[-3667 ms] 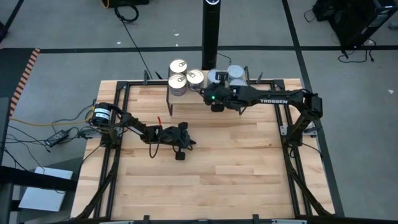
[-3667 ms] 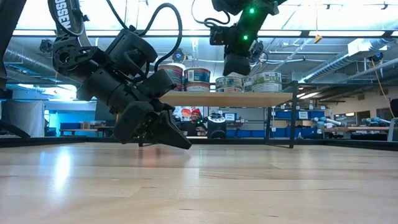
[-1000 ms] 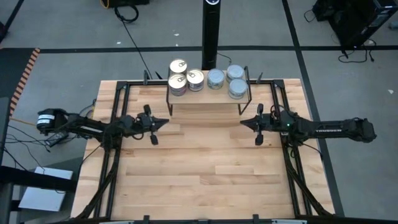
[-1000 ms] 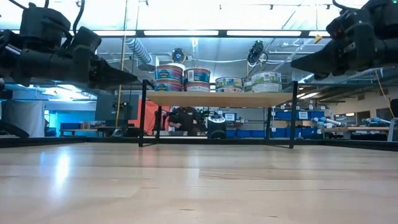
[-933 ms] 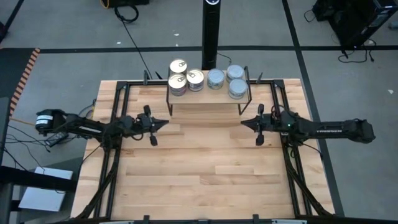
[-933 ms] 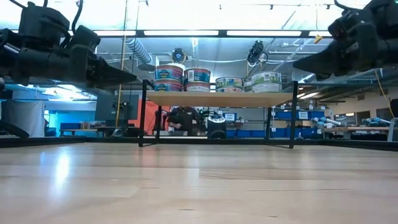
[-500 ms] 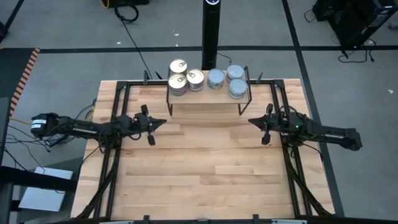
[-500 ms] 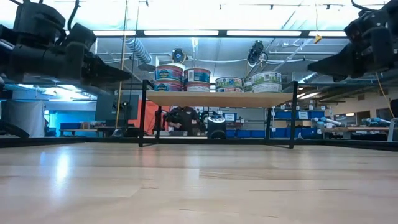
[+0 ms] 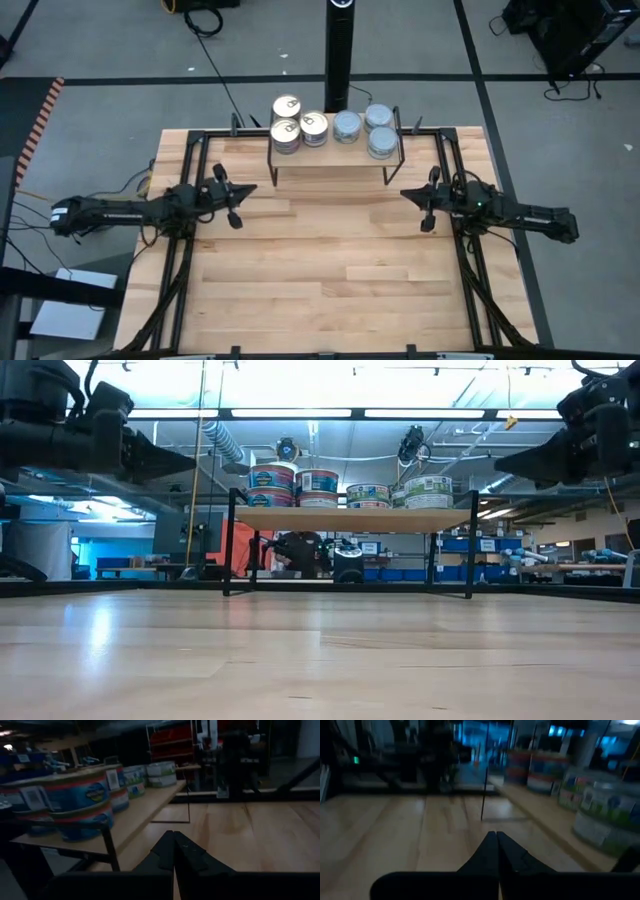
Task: Stack canned seafood by type on shelf
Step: Return to Home Position
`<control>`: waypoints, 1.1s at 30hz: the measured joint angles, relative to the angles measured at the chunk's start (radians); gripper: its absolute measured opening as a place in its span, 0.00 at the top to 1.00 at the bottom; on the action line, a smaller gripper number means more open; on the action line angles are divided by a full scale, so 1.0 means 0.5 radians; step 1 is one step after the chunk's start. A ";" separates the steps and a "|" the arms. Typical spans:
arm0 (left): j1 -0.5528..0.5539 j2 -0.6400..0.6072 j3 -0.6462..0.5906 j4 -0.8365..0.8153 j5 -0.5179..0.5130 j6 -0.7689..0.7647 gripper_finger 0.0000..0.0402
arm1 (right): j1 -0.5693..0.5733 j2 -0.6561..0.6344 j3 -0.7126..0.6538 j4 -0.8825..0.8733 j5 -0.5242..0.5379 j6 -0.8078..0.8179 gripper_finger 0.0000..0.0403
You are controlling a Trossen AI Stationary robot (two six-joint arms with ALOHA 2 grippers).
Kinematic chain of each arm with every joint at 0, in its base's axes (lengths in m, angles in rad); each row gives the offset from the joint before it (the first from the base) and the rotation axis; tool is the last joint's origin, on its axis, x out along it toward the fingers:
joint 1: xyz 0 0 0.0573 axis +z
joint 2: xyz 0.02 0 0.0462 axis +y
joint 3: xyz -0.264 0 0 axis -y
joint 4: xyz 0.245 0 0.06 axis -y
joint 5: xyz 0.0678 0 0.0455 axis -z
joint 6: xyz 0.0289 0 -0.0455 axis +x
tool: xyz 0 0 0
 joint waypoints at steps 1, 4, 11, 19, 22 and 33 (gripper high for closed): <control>0.000 -0.051 0.000 -0.033 -0.009 0.000 0.99 | 0.000 -0.001 -0.035 0.097 0.000 -0.002 1.00; 0.000 -0.180 0.000 -0.098 -0.052 0.017 0.99 | -0.012 0.017 -0.103 0.284 0.012 -0.051 1.00; 0.000 -0.439 -0.001 -0.189 -0.174 0.105 0.99 | -0.045 0.020 -0.103 0.298 0.089 -0.065 1.00; 0.000 -0.844 -0.001 -0.645 -0.302 0.138 0.99 | -0.045 0.001 -0.085 0.271 0.207 -0.108 1.00; -0.001 -0.845 -0.001 -0.692 -0.302 0.168 0.99 | -0.047 0.004 -0.084 0.271 0.207 -0.104 1.00; -0.002 -0.834 -0.001 -0.807 -0.279 -0.086 0.99 | -0.065 0.036 -0.084 0.293 0.410 -0.106 0.98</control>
